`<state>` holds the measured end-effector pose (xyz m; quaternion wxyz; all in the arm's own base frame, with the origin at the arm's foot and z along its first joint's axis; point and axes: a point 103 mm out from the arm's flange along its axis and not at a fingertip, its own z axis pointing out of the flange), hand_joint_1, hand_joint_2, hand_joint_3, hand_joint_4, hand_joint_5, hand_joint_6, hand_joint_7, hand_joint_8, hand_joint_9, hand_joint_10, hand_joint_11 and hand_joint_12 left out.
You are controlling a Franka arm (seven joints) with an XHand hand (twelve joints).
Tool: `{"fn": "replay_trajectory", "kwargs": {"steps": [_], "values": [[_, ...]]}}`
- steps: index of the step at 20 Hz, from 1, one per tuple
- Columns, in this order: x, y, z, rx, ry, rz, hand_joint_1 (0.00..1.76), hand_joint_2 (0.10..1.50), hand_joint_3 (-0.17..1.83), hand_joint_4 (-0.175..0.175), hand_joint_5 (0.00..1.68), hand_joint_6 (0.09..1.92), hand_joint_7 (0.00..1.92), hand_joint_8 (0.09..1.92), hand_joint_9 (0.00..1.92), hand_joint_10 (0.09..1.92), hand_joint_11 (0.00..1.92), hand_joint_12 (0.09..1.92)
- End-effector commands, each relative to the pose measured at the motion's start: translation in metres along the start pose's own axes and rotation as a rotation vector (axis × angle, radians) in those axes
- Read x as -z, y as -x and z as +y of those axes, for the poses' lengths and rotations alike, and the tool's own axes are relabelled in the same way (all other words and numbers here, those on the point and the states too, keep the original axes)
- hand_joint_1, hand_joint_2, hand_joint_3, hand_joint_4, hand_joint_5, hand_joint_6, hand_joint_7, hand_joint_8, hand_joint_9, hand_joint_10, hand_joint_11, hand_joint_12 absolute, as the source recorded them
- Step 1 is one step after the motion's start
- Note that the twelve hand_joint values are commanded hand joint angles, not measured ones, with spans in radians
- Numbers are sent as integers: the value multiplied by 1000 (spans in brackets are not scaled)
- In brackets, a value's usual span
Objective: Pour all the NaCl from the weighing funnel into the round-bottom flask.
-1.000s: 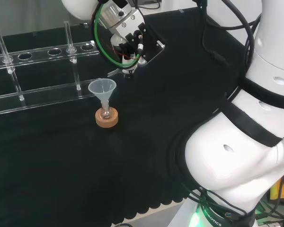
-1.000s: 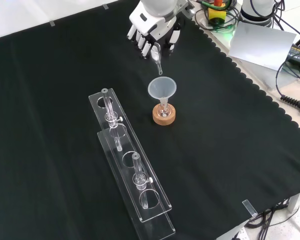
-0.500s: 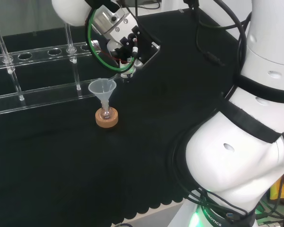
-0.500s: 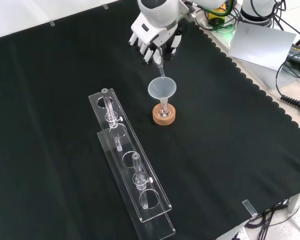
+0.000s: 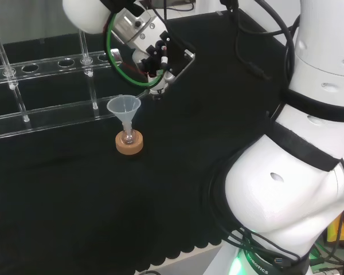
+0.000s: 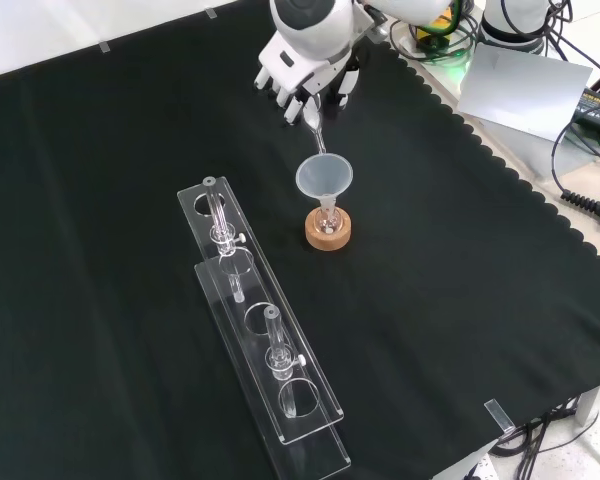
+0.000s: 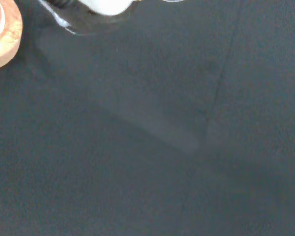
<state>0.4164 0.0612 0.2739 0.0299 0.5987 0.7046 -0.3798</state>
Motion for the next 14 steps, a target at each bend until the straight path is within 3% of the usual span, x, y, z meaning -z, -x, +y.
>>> {"fn": "replay_trajectory", "kwargs": {"steps": [1,14], "values": [[8,-11,1,11,-4,-47,1037,1087,3,175,1019,943,1006,575,1109,396,673,1195],[16,-17,3,6,-10,-145,1035,1088,4,175,1016,948,1004,573,1111,389,674,1193]]}}
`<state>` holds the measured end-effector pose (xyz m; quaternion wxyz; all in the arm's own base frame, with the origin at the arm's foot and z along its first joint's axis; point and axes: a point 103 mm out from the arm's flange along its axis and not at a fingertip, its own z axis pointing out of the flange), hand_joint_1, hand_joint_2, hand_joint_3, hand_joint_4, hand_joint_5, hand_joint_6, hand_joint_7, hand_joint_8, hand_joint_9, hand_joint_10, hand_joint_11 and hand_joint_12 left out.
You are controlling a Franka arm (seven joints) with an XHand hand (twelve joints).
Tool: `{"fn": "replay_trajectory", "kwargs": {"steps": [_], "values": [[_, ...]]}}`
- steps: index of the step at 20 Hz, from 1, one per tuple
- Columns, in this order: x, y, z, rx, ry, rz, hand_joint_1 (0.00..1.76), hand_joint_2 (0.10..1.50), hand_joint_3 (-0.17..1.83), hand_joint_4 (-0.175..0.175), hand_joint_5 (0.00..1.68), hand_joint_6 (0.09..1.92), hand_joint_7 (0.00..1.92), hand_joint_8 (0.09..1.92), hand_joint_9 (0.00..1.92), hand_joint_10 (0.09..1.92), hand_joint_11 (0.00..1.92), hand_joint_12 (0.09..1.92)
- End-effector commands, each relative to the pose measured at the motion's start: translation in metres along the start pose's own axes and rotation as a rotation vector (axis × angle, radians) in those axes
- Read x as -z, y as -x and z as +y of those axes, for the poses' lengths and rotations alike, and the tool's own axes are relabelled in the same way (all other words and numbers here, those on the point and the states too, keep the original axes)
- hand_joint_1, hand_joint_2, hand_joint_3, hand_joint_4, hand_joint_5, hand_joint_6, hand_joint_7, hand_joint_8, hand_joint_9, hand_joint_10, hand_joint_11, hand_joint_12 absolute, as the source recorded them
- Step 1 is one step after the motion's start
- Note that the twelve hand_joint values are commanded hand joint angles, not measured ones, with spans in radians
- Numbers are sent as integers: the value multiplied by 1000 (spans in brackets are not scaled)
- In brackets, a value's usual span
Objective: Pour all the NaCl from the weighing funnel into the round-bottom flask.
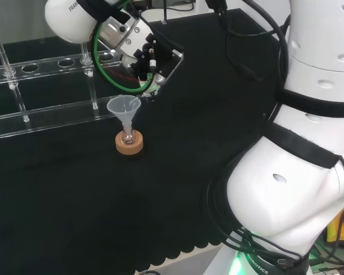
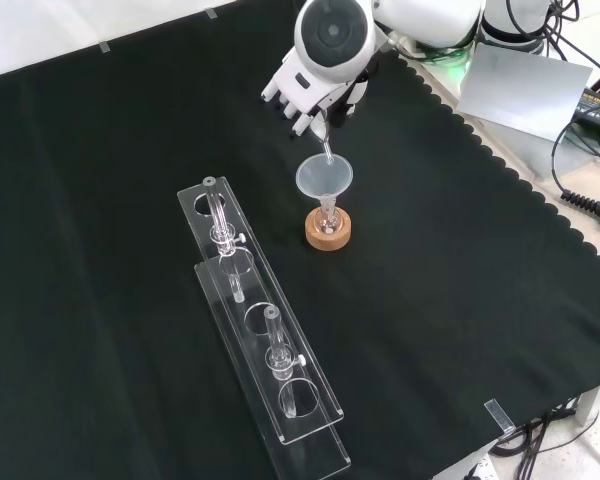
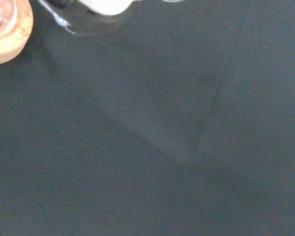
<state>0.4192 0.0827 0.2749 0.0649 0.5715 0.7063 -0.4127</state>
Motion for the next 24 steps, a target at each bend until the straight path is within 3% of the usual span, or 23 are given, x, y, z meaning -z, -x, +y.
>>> {"fn": "replay_trajectory", "kwargs": {"steps": [1,24], "values": [[2,-1,1,-9,-10,-36,1035,1088,4,175,1016,948,1003,573,1111,389,674,1193],[18,-9,-1,-9,-4,-154,1035,1089,3,175,1015,950,995,569,1109,378,676,1190]]}}
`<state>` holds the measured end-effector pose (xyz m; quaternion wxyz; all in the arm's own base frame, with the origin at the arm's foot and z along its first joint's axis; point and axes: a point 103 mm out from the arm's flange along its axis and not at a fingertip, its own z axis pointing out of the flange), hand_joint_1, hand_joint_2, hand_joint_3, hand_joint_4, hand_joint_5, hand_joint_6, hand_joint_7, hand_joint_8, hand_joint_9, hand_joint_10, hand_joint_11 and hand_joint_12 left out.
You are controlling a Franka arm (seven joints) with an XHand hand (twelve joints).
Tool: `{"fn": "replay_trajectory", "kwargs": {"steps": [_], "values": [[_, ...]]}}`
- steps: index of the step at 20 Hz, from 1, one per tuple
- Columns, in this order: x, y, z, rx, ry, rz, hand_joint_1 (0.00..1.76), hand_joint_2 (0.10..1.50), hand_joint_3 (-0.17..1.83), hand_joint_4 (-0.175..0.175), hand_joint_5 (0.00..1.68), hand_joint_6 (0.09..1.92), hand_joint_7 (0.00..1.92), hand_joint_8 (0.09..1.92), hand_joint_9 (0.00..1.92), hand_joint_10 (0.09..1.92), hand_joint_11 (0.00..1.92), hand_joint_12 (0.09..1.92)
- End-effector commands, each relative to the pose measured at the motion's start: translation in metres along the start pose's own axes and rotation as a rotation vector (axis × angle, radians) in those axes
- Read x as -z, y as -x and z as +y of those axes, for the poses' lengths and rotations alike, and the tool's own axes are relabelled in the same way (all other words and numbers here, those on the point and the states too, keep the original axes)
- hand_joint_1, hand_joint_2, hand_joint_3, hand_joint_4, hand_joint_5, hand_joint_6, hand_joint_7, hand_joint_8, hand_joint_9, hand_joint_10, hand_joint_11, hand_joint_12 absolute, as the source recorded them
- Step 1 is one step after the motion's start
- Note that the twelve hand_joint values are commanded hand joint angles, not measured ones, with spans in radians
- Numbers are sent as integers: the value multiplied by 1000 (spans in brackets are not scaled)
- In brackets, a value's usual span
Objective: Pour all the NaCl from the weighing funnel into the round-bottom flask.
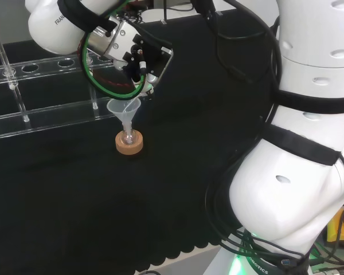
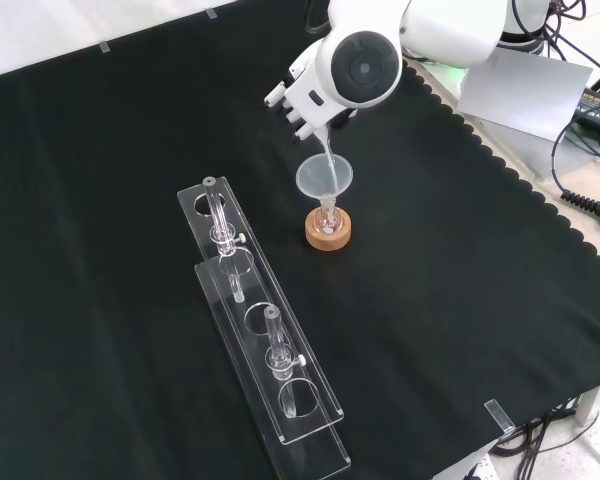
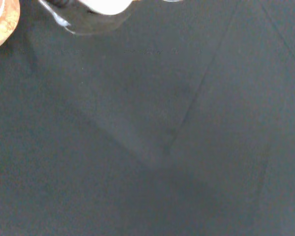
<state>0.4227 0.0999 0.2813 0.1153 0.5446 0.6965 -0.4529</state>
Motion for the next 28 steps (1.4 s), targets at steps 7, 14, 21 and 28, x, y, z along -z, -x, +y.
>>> {"fn": "replay_trajectory", "kwargs": {"steps": [7,14,21,28], "values": [[5,-2,-1,-3,-11,-56,1035,1089,3,175,1015,951,992,568,1110,376,676,1189],[11,-8,-2,2,-9,-87,1034,1089,3,175,1014,951,990,568,1109,374,677,1189],[14,-4,-3,8,-8,-112,1034,1090,3,175,1013,953,988,568,1108,371,677,1188],[16,-4,-2,5,-29,-149,1033,1091,3,175,1010,956,985,568,1104,367,674,1187]]}}
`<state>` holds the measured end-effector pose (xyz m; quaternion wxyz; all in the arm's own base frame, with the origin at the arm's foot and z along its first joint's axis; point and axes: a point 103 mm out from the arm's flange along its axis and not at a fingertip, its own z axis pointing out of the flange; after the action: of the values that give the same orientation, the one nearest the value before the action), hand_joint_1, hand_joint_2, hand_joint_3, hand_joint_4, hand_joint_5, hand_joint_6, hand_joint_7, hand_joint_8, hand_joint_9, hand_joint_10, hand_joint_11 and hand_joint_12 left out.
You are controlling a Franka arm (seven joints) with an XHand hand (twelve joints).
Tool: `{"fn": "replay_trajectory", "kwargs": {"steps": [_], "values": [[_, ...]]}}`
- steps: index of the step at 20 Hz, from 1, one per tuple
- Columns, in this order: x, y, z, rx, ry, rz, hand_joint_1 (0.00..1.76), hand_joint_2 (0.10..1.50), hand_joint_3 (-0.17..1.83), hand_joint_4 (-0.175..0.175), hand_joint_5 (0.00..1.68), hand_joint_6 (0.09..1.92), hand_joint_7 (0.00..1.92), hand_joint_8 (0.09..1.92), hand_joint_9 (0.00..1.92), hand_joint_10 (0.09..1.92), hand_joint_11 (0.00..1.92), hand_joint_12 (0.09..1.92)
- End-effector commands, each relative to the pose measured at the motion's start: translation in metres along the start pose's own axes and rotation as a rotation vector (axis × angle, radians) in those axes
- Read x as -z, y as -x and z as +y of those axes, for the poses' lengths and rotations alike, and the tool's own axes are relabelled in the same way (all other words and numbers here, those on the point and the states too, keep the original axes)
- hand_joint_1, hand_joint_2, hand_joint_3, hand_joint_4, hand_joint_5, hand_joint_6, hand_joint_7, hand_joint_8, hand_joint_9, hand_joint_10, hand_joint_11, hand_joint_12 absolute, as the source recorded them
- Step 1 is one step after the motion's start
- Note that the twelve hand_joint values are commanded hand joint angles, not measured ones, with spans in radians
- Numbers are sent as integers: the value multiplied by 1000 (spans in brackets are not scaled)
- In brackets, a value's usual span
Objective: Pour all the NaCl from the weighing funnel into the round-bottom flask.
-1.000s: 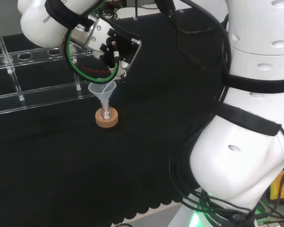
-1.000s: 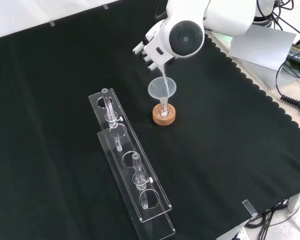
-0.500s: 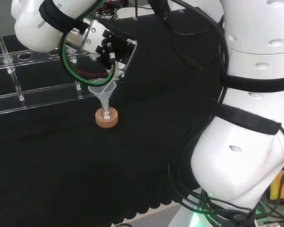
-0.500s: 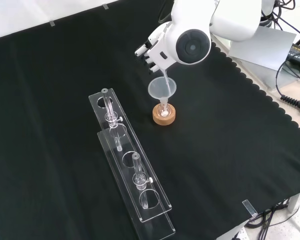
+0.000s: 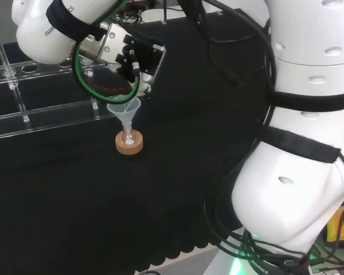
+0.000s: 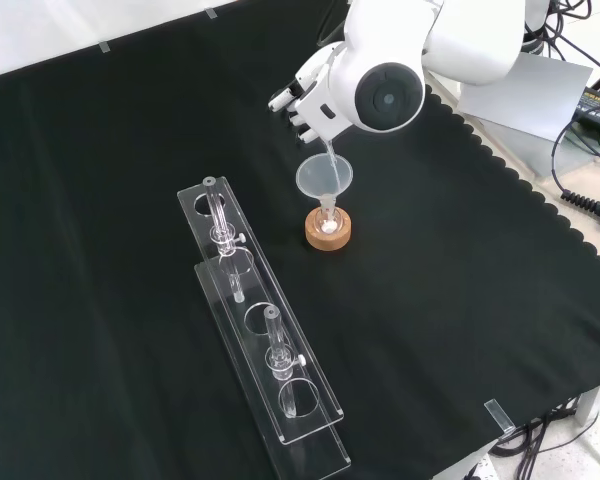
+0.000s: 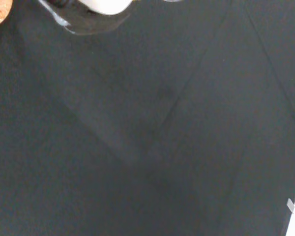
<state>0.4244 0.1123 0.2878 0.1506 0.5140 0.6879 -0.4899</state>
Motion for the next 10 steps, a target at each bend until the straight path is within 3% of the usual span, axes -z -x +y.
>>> {"fn": "replay_trajectory", "kwargs": {"steps": [1,10], "values": [[4,-1,0,-6,-17,-38,1033,1091,3,175,1010,957,984,568,1103,366,673,1187],[12,-3,-2,-12,-17,-97,1032,1092,3,175,1008,961,981,568,1099,363,669,1187]]}}
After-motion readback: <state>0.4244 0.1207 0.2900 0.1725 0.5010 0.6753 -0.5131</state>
